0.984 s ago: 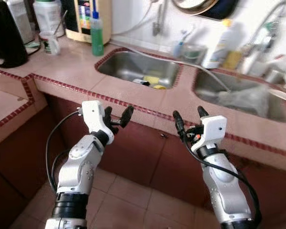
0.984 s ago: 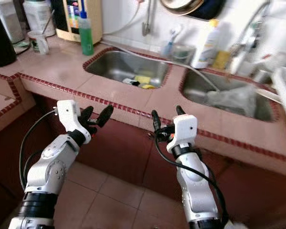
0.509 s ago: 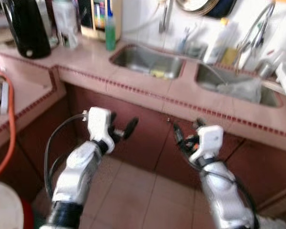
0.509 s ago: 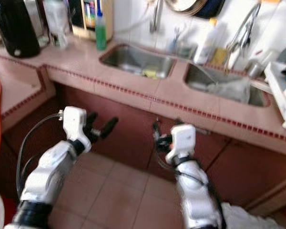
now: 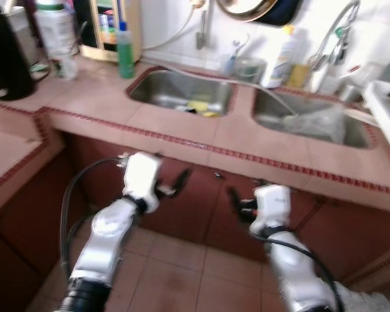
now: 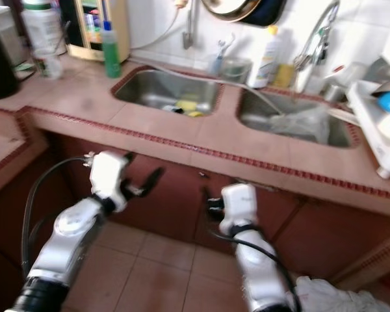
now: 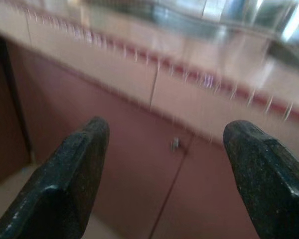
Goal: Kitchen organization
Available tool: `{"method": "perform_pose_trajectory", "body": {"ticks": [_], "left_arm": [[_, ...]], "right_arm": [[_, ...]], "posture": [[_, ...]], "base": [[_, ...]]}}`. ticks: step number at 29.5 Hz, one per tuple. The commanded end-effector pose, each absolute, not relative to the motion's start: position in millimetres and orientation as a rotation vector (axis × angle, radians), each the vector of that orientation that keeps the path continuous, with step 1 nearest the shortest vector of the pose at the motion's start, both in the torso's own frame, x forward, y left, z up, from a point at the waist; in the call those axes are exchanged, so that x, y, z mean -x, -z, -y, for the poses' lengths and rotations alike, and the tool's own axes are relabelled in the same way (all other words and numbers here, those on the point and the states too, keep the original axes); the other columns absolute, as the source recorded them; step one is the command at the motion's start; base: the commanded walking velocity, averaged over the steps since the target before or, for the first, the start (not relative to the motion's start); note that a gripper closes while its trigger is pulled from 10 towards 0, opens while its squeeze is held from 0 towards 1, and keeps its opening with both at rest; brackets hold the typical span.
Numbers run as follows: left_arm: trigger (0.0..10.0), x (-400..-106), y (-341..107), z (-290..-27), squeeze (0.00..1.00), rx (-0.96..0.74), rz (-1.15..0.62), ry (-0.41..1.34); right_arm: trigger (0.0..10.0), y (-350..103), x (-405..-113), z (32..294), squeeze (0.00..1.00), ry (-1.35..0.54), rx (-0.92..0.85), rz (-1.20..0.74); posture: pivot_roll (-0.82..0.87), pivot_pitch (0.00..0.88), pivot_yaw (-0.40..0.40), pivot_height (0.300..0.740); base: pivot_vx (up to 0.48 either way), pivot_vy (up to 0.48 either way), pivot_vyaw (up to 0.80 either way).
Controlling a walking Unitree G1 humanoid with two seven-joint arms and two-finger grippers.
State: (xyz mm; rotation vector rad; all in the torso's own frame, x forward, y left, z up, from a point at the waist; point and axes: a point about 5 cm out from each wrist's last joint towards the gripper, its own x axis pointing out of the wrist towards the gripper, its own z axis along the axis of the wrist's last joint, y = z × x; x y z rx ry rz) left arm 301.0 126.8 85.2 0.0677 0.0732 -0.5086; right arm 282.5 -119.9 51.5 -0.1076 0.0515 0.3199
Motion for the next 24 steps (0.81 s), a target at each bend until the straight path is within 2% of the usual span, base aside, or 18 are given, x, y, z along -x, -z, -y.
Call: {"method": "perform_pose_trajectory", "body": {"ticks": [1,4,5,9,14,19,24], "left_arm": [[10.0,-296,-71,-109,0.00,-0.072,-0.106,0.581],[10.0,-293,-54,-110,0.00,-0.066,-0.165,0.577],[10.0,-285,-31,-110,0.00,-0.119,-0.246,0.582],[10.0,-273,-7,-111,0.00,-0.143,-0.347,0.586],[10.0,-243,34,-117,0.00,-0.257,-0.546,0.599],[10.0,-223,56,-126,0.00,-0.286,-0.689,0.545],[10.0,-203,71,-134,0.00,-0.296,-0.796,0.507]], "right_arm": [[10.0,-33,-276,136,0.00,-0.282,0.156,-0.124],[10.0,-23,-273,136,0.00,-0.290,0.161,-0.171],[10.0,-4,-265,139,0.00,-0.291,0.198,-0.259],[10.0,17,-253,145,0.00,-0.273,0.221,-0.372],[10.0,51,-225,155,0.00,-0.248,0.275,-0.587],[10.0,69,-202,160,0.00,-0.263,0.326,-0.719],[10.0,85,-176,170,0.00,-0.226,0.304,-0.847]], "posture": [[0.02,0.003,-0.079,0.740],[0.02,0.001,-0.078,0.740],[0.02,0.001,-0.073,0.740],[0.02,0.001,-0.071,0.740],[0.01,0.000,-0.068,0.740],[0.01,0.000,-0.067,0.740],[0.01,0.000,-0.068,0.740]], "base": [[0.000,0.000,0.00],[0.000,0.000,0.00],[0.000,0.000,0.00],[0.000,0.000,0.00],[0.000,0.000,0.00],[0.000,0.000,0.00],[0.000,0.000,0.00]]}}
